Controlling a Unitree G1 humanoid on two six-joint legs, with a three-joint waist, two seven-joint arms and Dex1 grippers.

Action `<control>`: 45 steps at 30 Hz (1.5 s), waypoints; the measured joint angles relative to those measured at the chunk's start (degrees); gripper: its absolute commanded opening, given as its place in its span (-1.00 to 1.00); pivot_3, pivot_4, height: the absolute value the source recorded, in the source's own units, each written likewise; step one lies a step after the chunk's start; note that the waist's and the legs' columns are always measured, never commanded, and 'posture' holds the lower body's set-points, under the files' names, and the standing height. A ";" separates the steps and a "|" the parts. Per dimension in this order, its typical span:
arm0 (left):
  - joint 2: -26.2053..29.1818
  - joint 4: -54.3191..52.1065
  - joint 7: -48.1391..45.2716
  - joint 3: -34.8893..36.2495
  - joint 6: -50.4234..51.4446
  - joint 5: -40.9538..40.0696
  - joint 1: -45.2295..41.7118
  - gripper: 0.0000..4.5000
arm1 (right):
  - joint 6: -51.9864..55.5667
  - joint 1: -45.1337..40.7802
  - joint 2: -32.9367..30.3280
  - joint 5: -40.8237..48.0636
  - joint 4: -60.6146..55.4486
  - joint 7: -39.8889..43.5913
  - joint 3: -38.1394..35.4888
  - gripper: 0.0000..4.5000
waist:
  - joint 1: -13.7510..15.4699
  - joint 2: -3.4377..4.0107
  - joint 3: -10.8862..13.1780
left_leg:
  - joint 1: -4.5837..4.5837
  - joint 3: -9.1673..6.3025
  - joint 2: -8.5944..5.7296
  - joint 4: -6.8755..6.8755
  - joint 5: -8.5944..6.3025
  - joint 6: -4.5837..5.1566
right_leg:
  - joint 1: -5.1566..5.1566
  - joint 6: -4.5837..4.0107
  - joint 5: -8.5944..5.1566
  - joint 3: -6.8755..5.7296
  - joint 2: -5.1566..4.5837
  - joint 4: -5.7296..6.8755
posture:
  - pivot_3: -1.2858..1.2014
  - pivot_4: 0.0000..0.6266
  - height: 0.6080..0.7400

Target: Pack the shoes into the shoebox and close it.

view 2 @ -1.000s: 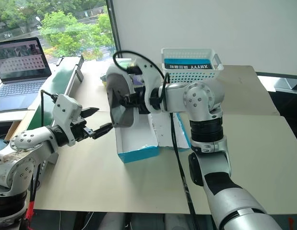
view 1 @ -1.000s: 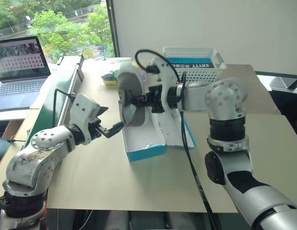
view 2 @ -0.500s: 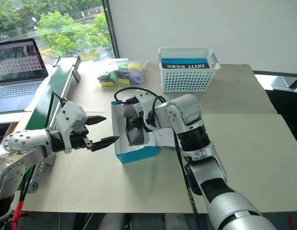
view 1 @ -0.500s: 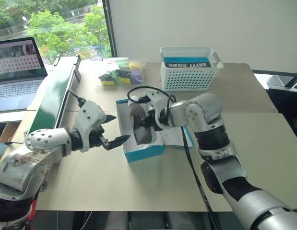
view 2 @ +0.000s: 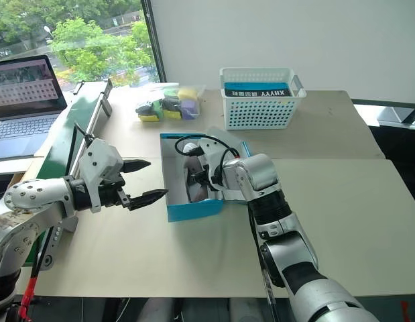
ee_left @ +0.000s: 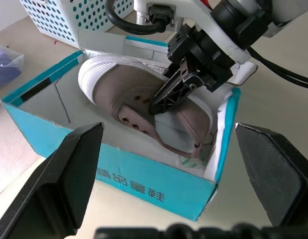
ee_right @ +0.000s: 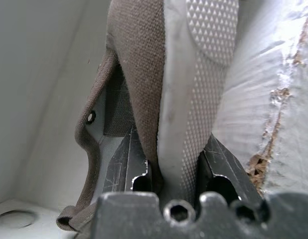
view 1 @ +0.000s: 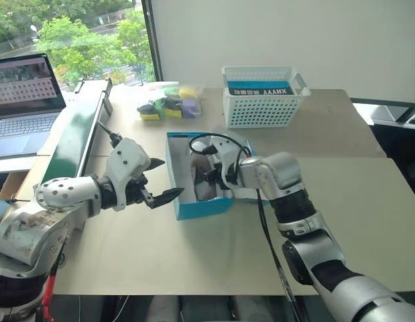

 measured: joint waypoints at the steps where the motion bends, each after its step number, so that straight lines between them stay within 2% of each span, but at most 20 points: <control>1: 0.00 -0.01 0.04 0.00 0.06 -0.07 -0.05 1.00 | -0.75 0.29 -0.16 -0.79 0.37 0.07 0.01 -0.74 | -0.05 0.00 0.00 | 0.01 0.00 0.00 0.00 0.00 0.00 | 0.00 0.00 0.00 0.00 0.00 0.00 | 0.03 -0.52 1.00; 6: -0.02 -0.01 0.47 -0.24 0.39 -0.22 -0.93 1.00 | -5.51 1.49 -0.14 -2.95 4.41 0.77 -0.15 -0.74 | -0.20 0.00 0.00 | -0.03 0.00 0.00 0.00 0.00 0.00 | -0.02 0.00 0.00 0.01 0.00 -0.01 | 0.03 -0.52 1.00; 7: -0.05 -0.01 0.52 -0.27 0.44 -0.28 -0.94 1.00 | -5.70 1.50 -0.14 -3.07 4.67 1.10 -0.31 -0.31 | -0.20 0.00 0.00 | -0.03 0.00 -0.01 0.00 0.00 0.00 | -0.01 0.00 0.00 0.01 -0.01 -0.01 | 0.03 -0.52 1.00; 9: -0.13 -0.01 0.67 -0.42 0.50 -0.44 -1.06 1.00 | -5.79 1.53 -0.13 -3.35 4.80 1.78 -0.30 -0.10 | -0.19 0.00 0.00 | -0.02 -0.01 -0.01 0.00 0.00 0.00 | -0.01 0.00 0.00 0.01 -0.01 0.00 | 0.03 -0.52 1.00; 16: -0.33 -0.28 1.62 -1.01 0.65 -1.07 -1.56 1.00 | -4.46 2.05 0.13 -3.84 2.91 3.63 0.45 0.98 | -0.10 0.00 0.00 | -0.06 -0.01 -0.01 0.00 0.00 0.00 | -0.04 0.00 0.00 0.01 -0.01 0.00 | 0.03 -0.52 1.00; 24: -0.33 -0.43 2.09 -1.01 0.77 -1.25 -1.55 1.00 | -3.68 0.80 -0.20 -6.53 0.57 2.84 1.23 0.98 | -0.01 0.01 0.01 | -0.08 -0.01 -0.01 0.00 0.00 0.00 | -0.08 0.00 0.00 0.01 0.00 0.01 | 0.03 -0.52 1.00; 33: -0.94 -0.46 3.22 -1.44 0.81 -1.29 -2.06 1.00 | -1.60 -8.03 0.41 -7.60 -6.07 3.02 -0.05 0.98 | -0.26 0.01 0.01 | -0.10 -0.03 -0.01 -0.01 0.00 0.00 | -0.11 0.00 0.00 0.00 -0.01 0.02 | 0.03 -0.52 1.00; 40: -1.18 -0.48 4.12 -1.46 0.81 -1.28 -2.05 1.00 | -2.55 -7.89 -0.07 -7.20 -8.31 5.64 -0.33 0.98 | 0.14 0.01 0.01 | -0.11 -0.03 -0.01 -0.01 0.00 0.00 | -0.12 0.00 0.00 0.00 -0.01 0.02 | 0.03 -0.52 1.00; 42: -1.61 -0.49 4.80 -1.44 0.81 -1.27 -2.05 1.00 | -4.61 -7.85 0.17 -5.86 -9.33 7.25 -1.52 0.98 | 0.06 0.01 0.01 | -0.11 -0.02 0.00 -0.01 0.00 0.00 | -0.12 0.00 0.00 0.00 0.00 0.02 | 0.03 -0.52 1.00; 45: -3.05 -0.12 8.37 -1.21 0.98 -0.18 -2.29 1.00 | -12.47 -6.90 3.90 2.47 -11.53 13.23 -11.13 0.98 | 0.10 0.01 0.01 | -0.12 -0.04 0.01 -0.01 0.00 0.00 | -0.12 0.00 0.00 0.00 0.00 0.03 | 0.03 -0.52 1.00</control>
